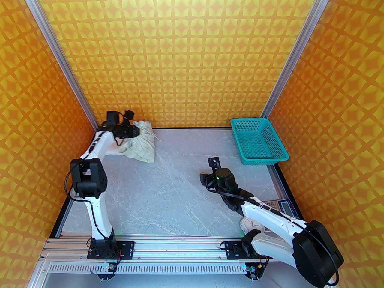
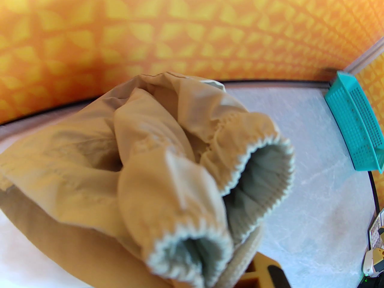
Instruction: Fold and stack the mixed laundry pile
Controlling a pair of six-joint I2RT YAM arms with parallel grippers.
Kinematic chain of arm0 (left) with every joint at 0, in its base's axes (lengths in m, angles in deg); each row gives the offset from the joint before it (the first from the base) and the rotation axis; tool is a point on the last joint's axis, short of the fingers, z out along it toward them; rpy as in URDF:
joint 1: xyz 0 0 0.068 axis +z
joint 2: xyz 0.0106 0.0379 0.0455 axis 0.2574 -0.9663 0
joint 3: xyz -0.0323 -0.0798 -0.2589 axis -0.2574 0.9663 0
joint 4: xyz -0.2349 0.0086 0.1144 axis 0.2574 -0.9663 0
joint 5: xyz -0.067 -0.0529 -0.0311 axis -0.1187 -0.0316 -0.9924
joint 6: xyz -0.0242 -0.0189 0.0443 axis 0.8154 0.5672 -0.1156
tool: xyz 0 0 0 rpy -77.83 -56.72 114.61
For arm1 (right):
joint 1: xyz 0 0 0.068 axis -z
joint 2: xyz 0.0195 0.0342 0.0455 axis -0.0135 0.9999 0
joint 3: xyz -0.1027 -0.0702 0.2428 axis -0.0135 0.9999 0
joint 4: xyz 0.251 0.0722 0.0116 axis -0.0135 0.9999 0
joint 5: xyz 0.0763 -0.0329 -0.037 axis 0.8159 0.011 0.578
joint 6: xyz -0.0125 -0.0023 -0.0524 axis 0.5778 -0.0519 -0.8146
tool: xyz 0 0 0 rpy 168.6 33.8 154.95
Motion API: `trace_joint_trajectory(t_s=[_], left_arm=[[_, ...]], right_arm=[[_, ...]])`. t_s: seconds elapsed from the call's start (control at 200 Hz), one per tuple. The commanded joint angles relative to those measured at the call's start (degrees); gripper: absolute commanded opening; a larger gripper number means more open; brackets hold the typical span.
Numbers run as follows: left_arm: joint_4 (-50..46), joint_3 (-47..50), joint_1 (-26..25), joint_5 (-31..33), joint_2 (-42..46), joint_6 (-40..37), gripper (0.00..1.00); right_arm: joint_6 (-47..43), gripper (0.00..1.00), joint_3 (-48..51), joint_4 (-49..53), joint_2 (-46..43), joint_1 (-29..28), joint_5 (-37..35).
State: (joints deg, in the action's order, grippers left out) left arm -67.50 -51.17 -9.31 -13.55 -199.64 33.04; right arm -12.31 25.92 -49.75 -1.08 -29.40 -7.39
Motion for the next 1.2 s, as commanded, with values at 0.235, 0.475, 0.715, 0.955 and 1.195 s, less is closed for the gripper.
trace_joint_trajectory(t_s=[0.235,0.475,0.715,0.955,1.195], left_arm=[[-5.59,-13.65,14.32,-13.52,-10.15,-1.01,0.00],[-10.20,-24.12,16.96,-6.99,-22.47,-2.28,0.00],[-16.36,-34.33,16.99,4.81,-29.18,-3.34,0.00],[-12.21,-35.54,16.96,11.48,-28.77,-3.92,0.00],[-6.48,-34.38,16.59,18.58,-26.43,-2.22,0.80]], right_arm=[[-2.20,0.64,-6.01,2.23,4.87,0.62,-0.81],[-2.05,0.63,-9.81,4.37,9.80,0.63,0.63],[-1.54,0.62,-14.93,7.20,14.51,0.56,2.40],[0.71,0.62,-15.86,7.37,15.70,0.60,1.28],[-0.45,0.65,-9.68,7.32,7.61,0.61,-16.68]])
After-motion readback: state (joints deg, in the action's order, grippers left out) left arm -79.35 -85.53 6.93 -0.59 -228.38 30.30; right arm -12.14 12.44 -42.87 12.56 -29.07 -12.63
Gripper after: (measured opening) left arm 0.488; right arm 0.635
